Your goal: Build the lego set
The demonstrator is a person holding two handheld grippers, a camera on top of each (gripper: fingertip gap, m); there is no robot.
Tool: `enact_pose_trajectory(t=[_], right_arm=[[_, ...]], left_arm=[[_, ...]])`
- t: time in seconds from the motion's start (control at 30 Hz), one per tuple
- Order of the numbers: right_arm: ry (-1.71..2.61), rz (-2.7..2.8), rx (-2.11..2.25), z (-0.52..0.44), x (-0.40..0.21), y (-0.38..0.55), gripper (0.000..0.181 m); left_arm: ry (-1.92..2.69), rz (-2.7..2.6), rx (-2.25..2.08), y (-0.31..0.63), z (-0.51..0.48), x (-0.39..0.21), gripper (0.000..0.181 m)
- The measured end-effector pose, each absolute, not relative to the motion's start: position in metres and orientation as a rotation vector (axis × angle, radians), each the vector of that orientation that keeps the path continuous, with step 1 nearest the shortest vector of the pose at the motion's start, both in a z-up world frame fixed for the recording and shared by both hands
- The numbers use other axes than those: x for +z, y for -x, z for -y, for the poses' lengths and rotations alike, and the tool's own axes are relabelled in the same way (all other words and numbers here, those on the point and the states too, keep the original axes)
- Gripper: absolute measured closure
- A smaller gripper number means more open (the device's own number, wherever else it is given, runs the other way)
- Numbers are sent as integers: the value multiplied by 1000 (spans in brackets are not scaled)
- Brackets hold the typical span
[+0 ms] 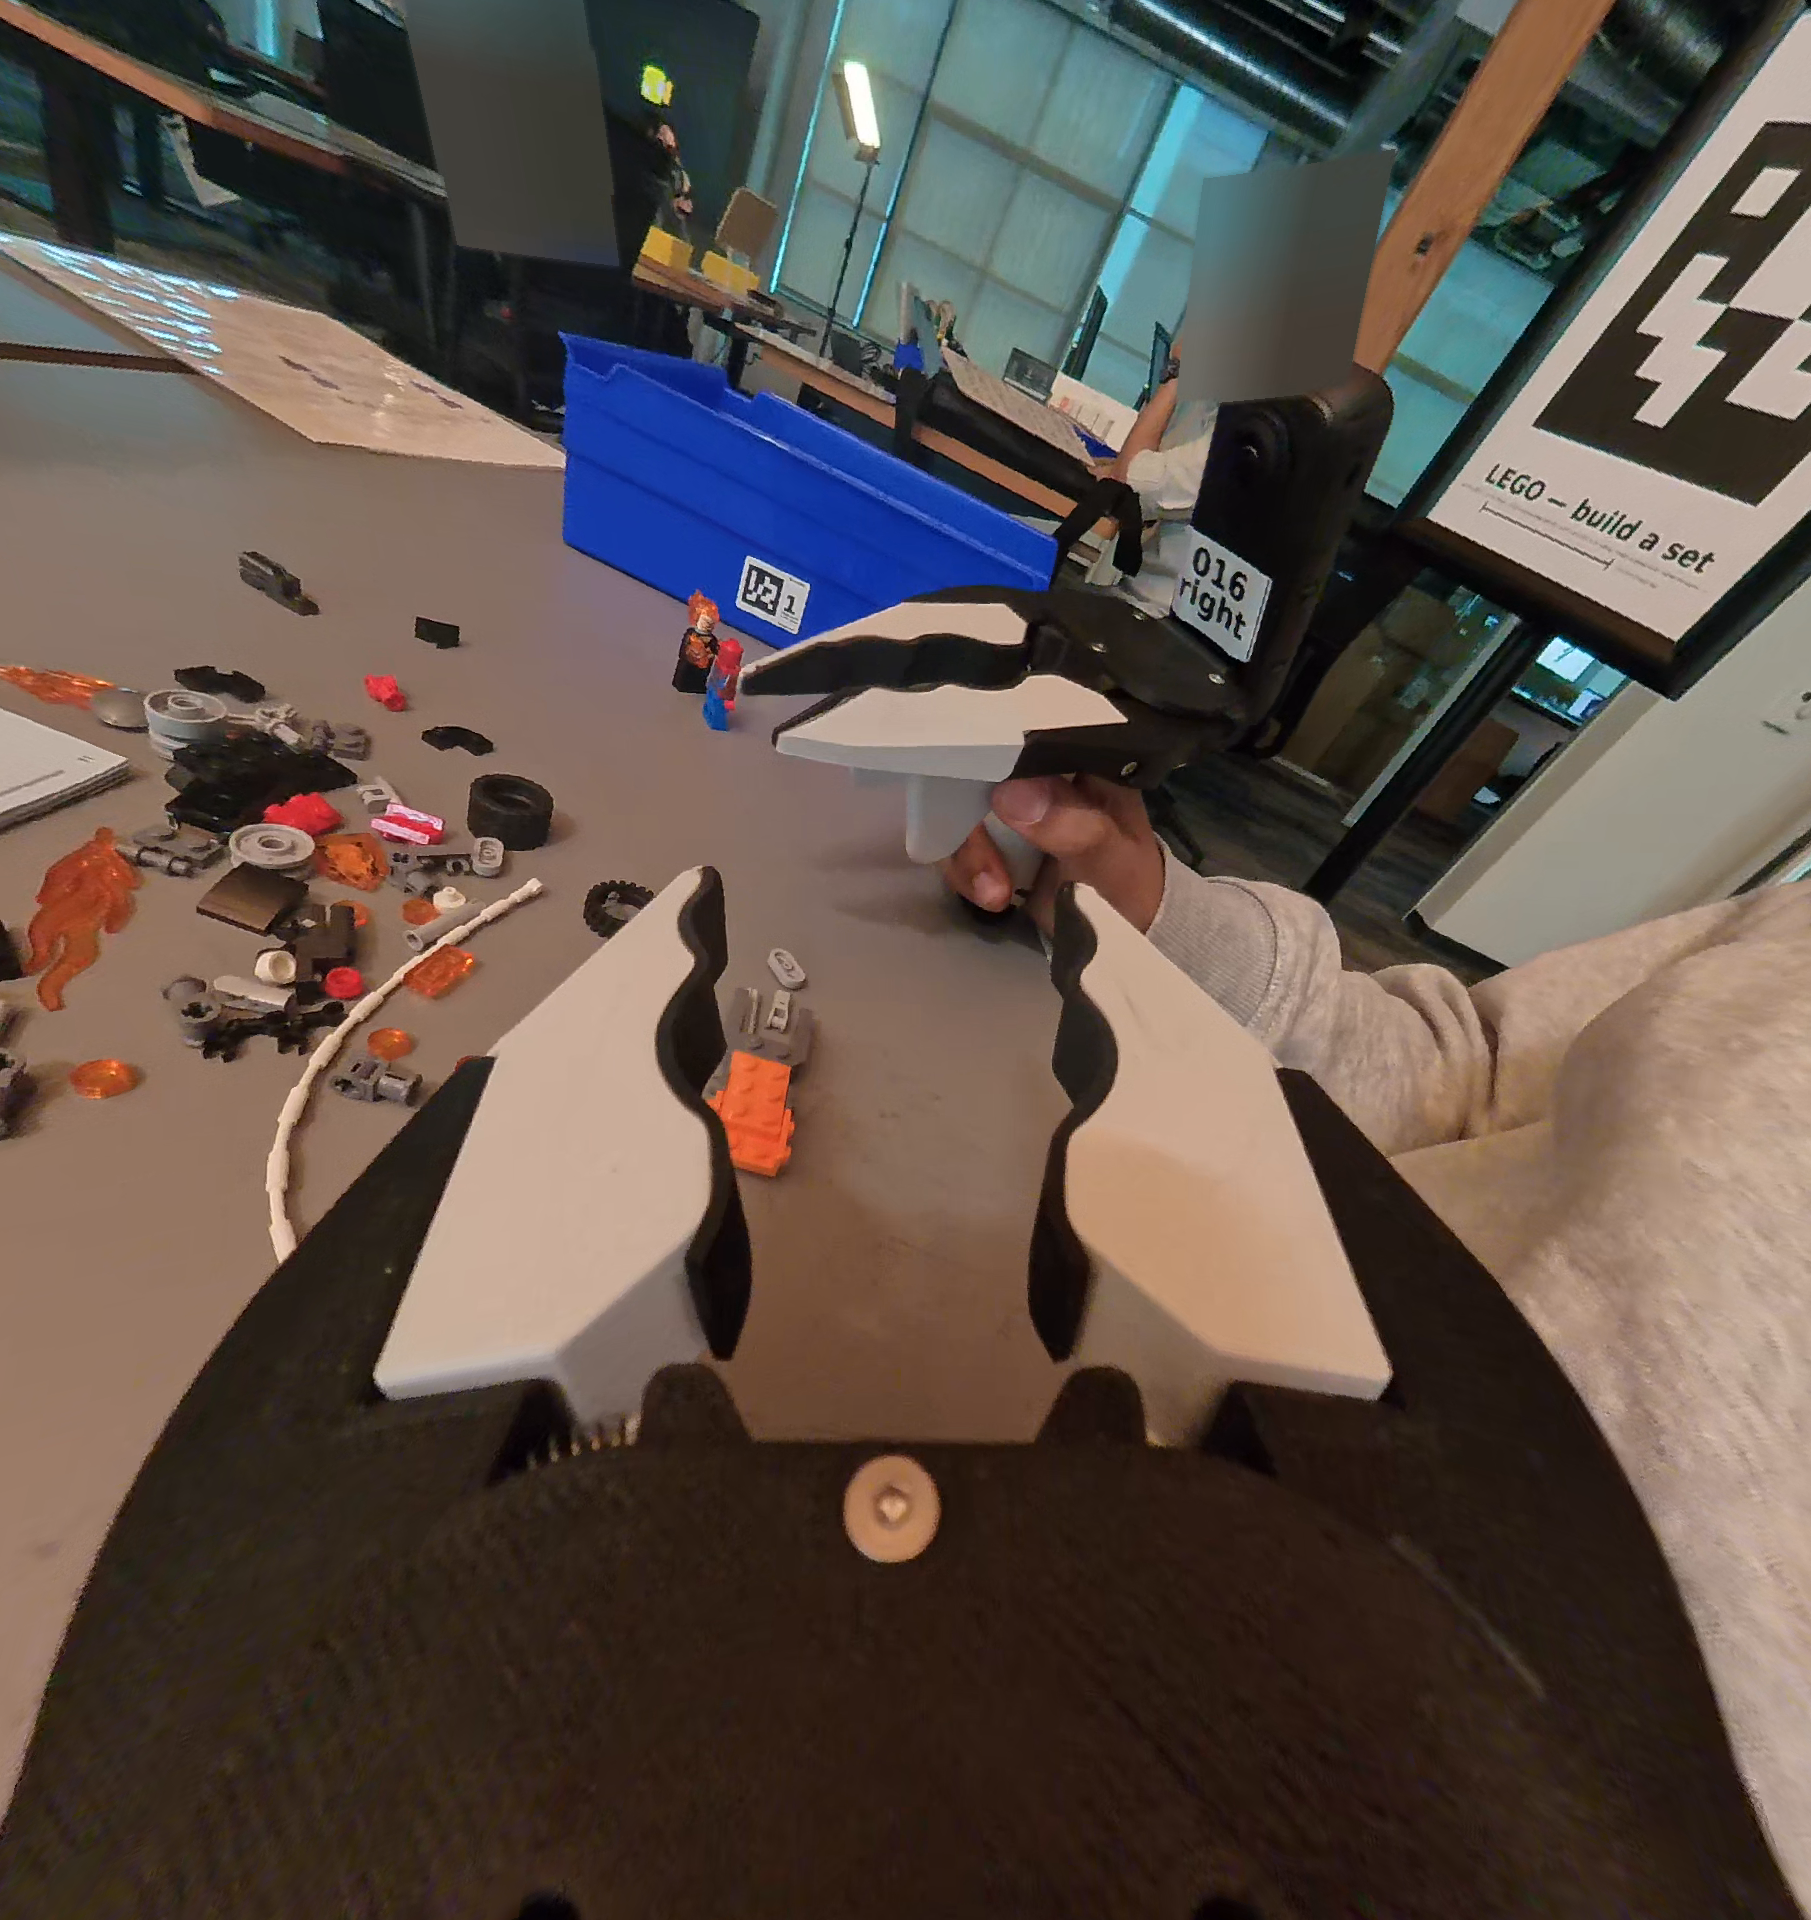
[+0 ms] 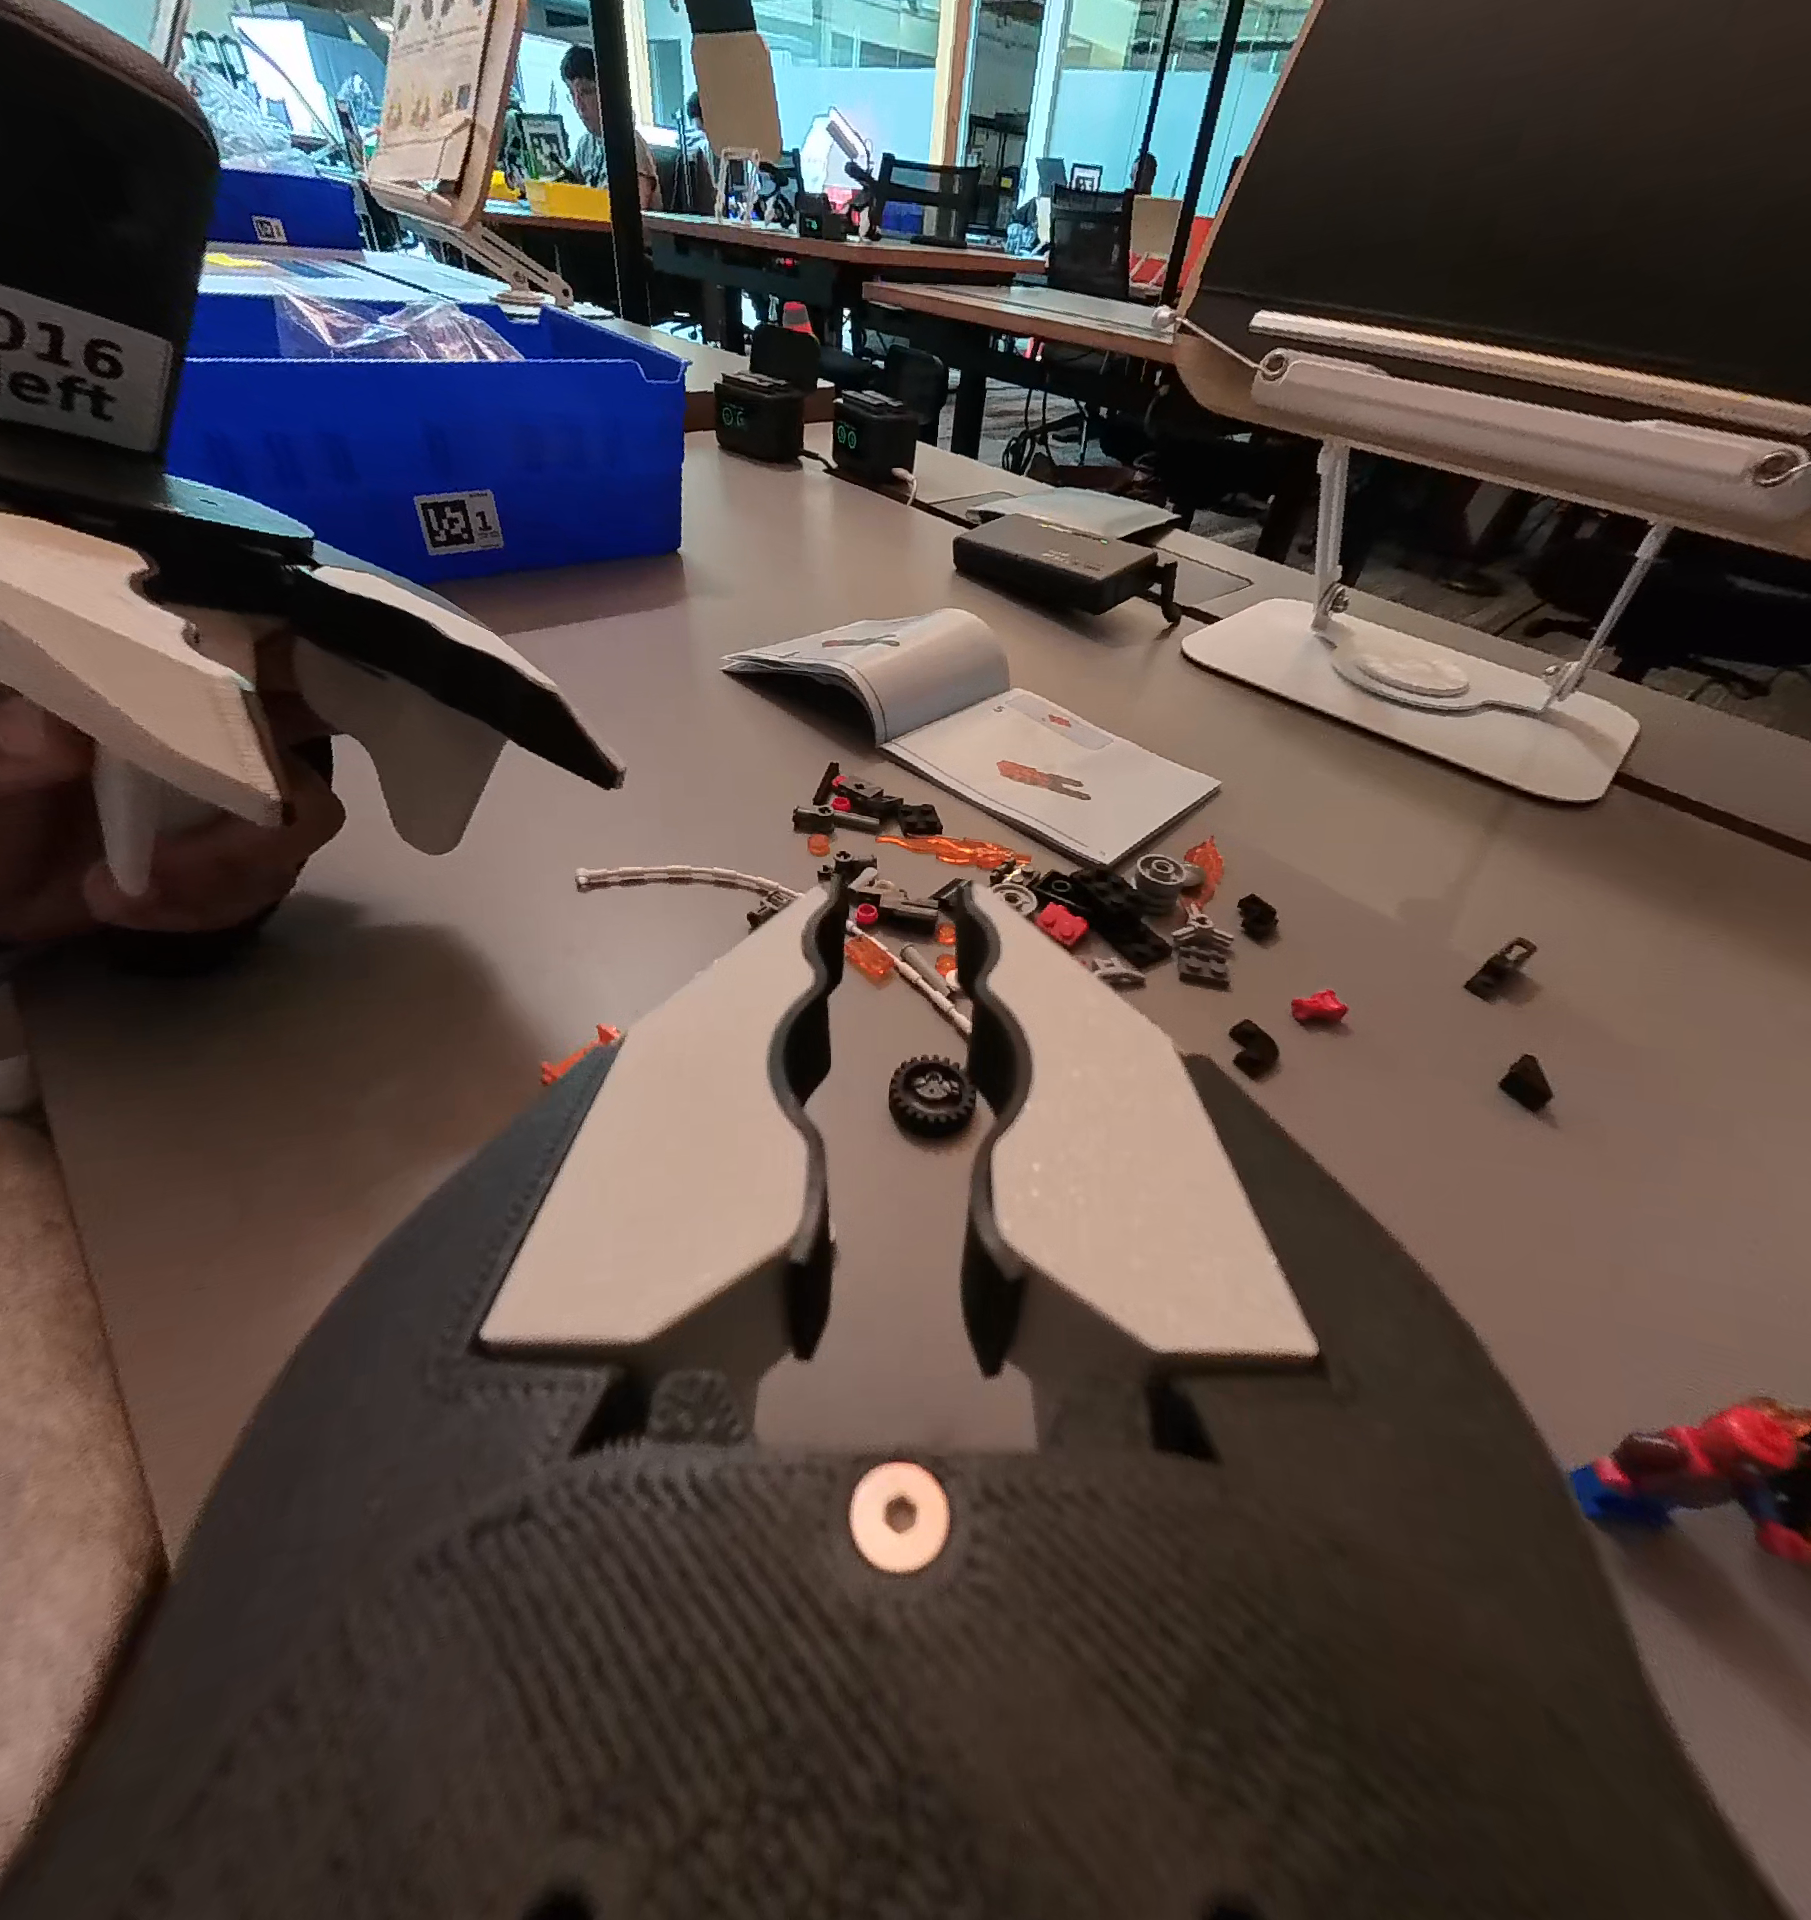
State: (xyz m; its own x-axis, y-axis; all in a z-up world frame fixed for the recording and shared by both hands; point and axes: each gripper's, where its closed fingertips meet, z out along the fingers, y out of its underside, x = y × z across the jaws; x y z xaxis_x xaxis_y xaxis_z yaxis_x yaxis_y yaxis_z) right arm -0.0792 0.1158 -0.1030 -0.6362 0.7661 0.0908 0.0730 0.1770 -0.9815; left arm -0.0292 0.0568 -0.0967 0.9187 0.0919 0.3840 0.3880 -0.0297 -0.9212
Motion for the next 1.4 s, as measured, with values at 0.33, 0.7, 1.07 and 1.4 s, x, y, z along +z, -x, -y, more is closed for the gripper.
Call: enact_pose_trajectory(t=[0.33,0.7,1.07,1.4], right_arm=[[771,1828,1518,-118,-97,78,162],[807,1797,1573,-122,-94,79,162],[797,1812,1544,-119,-97,80,158],[802,1810,1523,-120,-98,82,157]], left_arm=[[1655,334,22,38,-57,-97,125],[1571,456,152,64,-39,-90,123],[1513,558,225,83,-26,-87,112],[1511,574,230,85,-27,-88,109]])
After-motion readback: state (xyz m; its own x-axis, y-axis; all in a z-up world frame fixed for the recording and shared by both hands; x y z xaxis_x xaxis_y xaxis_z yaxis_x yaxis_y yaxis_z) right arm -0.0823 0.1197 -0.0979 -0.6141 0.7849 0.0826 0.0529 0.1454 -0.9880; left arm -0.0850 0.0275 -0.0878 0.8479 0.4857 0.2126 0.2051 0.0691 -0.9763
